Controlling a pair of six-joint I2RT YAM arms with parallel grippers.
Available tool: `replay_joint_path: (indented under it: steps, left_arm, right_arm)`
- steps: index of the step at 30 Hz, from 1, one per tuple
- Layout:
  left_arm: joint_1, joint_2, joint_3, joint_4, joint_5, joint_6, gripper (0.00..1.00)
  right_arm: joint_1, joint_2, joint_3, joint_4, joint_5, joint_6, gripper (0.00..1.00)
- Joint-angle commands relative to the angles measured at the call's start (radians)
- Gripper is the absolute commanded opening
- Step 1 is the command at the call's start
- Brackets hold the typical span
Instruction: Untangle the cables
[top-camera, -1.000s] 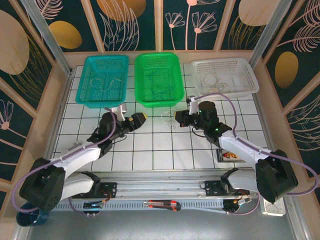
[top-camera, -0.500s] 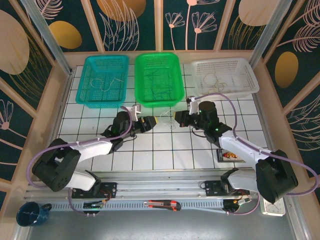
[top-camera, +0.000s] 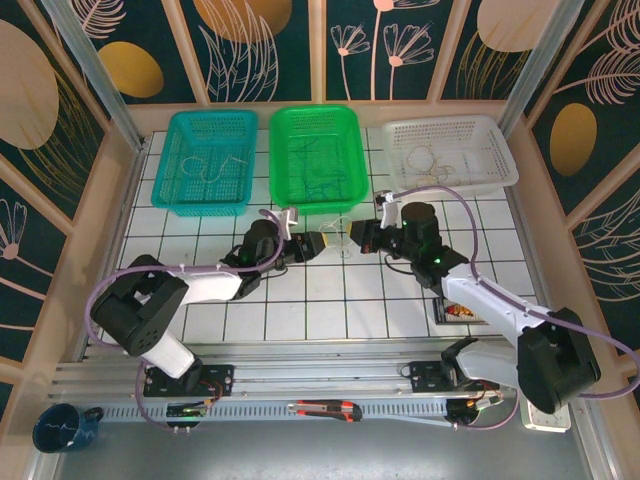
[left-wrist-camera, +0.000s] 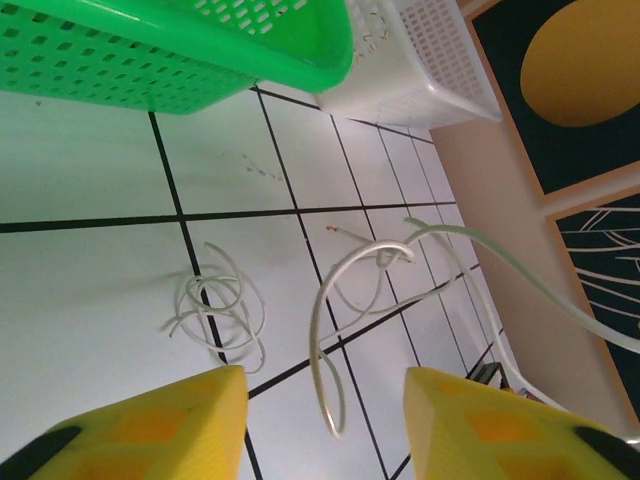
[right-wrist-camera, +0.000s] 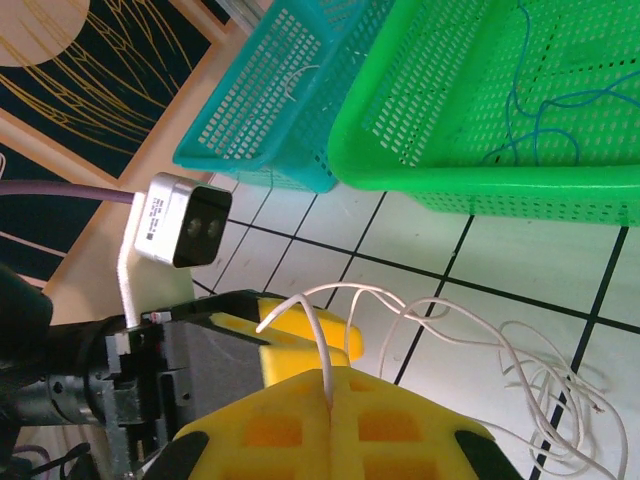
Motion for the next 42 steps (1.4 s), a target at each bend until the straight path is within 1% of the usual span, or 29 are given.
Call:
replay_joint_path:
  steps: [1, 10, 11, 14, 16, 21, 22, 25, 29, 32, 38, 42]
  left_arm:
    - [-0.009, 0.028, 0.031, 0.073, 0.002, 0.019, 0.42]
    - [-0.014, 0.067, 0.056, 0.098, -0.006, 0.015, 0.42]
    - [-0.015, 0.072, 0.061, 0.1, -0.007, 0.014, 0.42]
    - [-0.018, 0.087, 0.079, 0.104, -0.009, 0.014, 0.4]
    - [-0.02, 0.099, 0.091, 0.107, -0.006, 0.013, 0.32]
    - [-0.02, 0.104, 0.096, 0.096, -0.007, 0.024, 0.0]
    - [-0.02, 0.093, 0.091, 0.089, -0.011, 0.029, 0.0]
    - [-0.019, 0.047, 0.061, 0.06, -0.023, 0.051, 0.0]
    - [-0.02, -0.05, 0.017, 0.003, -0.041, 0.084, 0.0]
    - [-0.02, -0.134, -0.015, -0.038, -0.058, 0.106, 0.0]
    - [-0.018, -0.266, -0.045, -0.107, -0.106, 0.145, 0.0]
    - [-0.019, -0.325, -0.042, -0.115, -0.126, 0.144, 0.0]
  right_arm:
    - [0.006, -0.034, 0.012, 0.033, -0.007, 0.014, 0.0]
    - [0.011, -0.047, 0.013, 0.031, -0.003, 0.024, 0.0]
    - [0.028, -0.047, 0.013, 0.032, -0.003, 0.026, 0.0]
    - [0.038, -0.046, 0.012, 0.035, 0.001, 0.028, 0.0]
    - [0.042, -0.046, 0.007, 0.037, 0.002, 0.033, 0.0]
    - [0.025, -0.061, -0.021, 0.046, 0.043, 0.04, 0.0]
    - [0.023, -0.067, -0.031, 0.051, 0.053, 0.047, 0.0]
    - [-0.056, -0.071, -0.056, 0.047, 0.084, 0.078, 0.0]
    - [-0.15, -0.063, -0.086, 0.02, 0.158, 0.117, 0.0]
    - [-0.207, -0.06, -0.115, 0.022, 0.164, 0.137, 0.0]
    - [-0.224, -0.052, -0.141, 0.012, 0.189, 0.14, 0.0]
    - [-0.221, -0.046, -0.167, 0.032, 0.163, 0.152, 0.0]
